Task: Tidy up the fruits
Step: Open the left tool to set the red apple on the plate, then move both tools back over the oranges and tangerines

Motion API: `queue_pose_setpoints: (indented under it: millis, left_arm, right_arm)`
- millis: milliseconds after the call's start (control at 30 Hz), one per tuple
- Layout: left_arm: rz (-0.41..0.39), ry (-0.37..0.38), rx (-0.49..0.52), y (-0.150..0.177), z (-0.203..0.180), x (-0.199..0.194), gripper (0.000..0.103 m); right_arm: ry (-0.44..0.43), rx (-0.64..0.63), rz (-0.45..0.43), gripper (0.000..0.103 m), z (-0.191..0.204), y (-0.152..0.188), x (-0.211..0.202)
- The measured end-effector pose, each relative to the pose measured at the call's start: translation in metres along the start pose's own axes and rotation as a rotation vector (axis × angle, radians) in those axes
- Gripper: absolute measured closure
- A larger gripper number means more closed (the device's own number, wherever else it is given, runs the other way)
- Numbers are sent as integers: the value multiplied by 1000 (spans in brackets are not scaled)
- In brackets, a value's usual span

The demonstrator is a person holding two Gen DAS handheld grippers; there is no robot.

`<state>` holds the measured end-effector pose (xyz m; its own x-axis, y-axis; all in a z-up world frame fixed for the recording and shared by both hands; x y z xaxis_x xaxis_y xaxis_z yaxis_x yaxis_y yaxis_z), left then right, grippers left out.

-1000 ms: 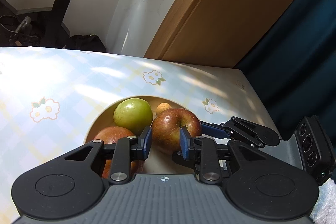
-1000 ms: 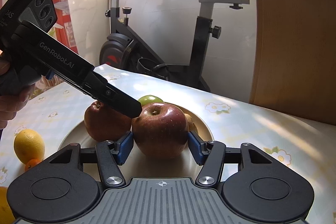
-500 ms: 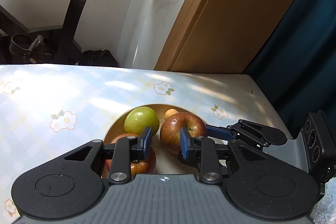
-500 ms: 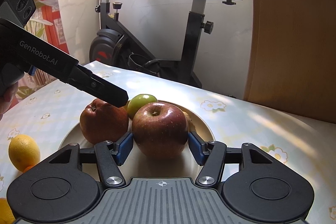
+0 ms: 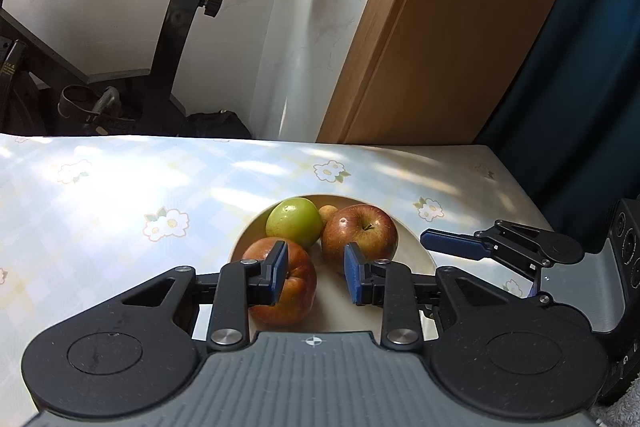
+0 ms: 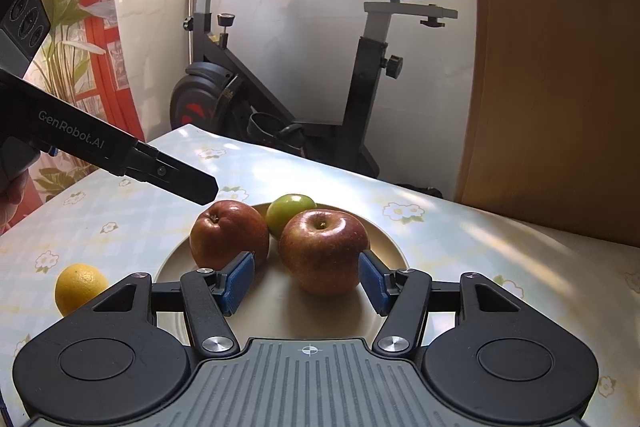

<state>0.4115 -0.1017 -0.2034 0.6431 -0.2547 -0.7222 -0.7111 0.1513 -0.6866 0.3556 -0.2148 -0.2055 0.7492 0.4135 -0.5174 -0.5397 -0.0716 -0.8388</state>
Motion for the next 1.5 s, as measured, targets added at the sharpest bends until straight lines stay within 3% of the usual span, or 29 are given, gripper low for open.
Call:
queue_pose_setpoints:
  millis: [300,467,833,933,1500]
  left_arm:
    - [5,-111,42,28,16,-32,70]
    - [11,-150,55,46,25,-46,63]
    - [3,-197,80,79,37,-71,63]
    - [-31,-203,80,86,40,-81,63]
    - [-67,-239,-14,141,49,-114,62]
  right_arm:
    - [39,52,2,48,29,8,-25]
    - [62,70,34,48,48,21,-33]
    - [99,136,14,48,82,44,-56]
    - [109,127,23,48,91,51,-61]
    - [117,188,7,49,138,94,-87]
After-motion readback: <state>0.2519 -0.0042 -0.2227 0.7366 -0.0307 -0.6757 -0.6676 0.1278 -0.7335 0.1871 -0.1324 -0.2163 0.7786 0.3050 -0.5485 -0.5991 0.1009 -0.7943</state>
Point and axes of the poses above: each gripper's, at about its wrist camera, not at the fingertips, and x roughly the way its jaws point, z to its left, y to its underside, the point moved 10 cm from there along x, roughly the way its jaws point, and after that the axes turned 12 degrees about -y, right-handed, at the moved point
